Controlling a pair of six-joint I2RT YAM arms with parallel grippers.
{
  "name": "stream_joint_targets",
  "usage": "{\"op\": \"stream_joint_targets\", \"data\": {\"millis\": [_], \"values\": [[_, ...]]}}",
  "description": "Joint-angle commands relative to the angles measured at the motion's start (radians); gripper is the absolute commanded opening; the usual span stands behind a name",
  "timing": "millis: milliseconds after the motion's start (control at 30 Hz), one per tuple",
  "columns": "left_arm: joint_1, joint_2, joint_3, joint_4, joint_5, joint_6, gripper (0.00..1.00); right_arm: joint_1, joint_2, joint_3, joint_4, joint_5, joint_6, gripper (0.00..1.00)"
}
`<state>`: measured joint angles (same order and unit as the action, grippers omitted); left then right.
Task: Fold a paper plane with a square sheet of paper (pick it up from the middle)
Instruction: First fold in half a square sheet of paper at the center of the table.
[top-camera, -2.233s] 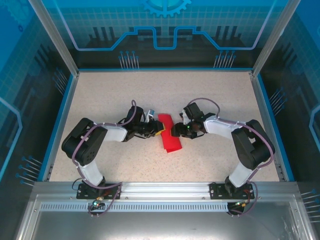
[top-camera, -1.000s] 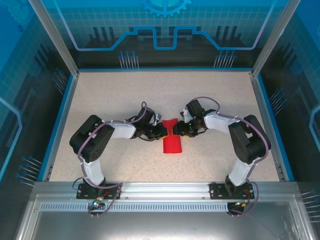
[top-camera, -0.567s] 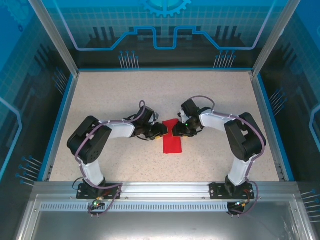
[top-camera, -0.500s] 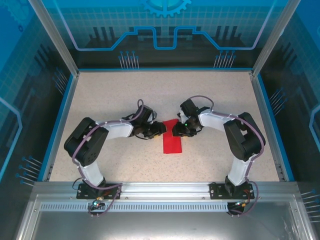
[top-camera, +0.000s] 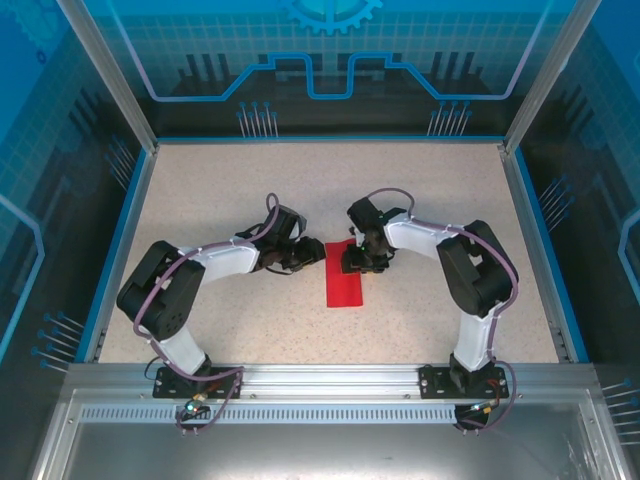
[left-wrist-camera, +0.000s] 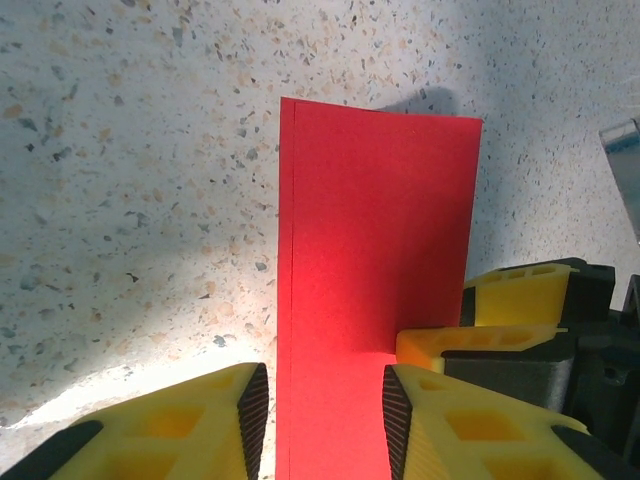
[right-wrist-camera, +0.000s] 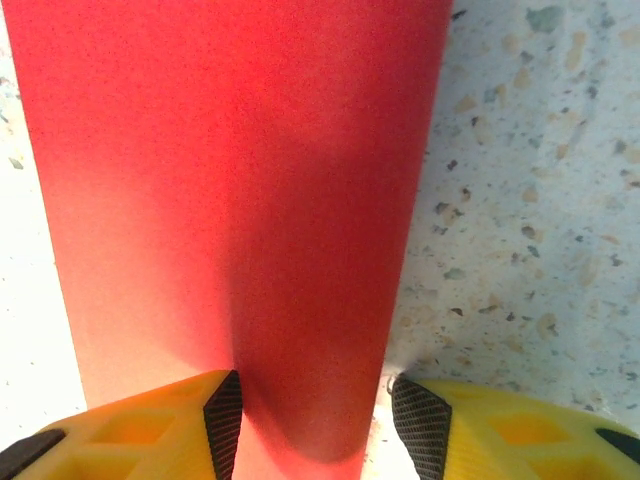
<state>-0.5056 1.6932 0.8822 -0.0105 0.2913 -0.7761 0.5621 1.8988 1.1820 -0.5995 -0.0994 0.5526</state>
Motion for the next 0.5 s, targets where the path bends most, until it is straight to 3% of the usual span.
{"op": "stream_joint_targets", "data": {"millis": [0,467], "values": [[0.002,0.017,0.019,-0.008,-0.006,0.007,0.38,0.027,0.133,-0.053,-0.002,0.07,0.018,0.52],[0.002,0.049,0.034,-0.007,0.007,0.012,0.34,0.036,0.187,-0.035,-0.013,0.086,0.033,0.57]]}}
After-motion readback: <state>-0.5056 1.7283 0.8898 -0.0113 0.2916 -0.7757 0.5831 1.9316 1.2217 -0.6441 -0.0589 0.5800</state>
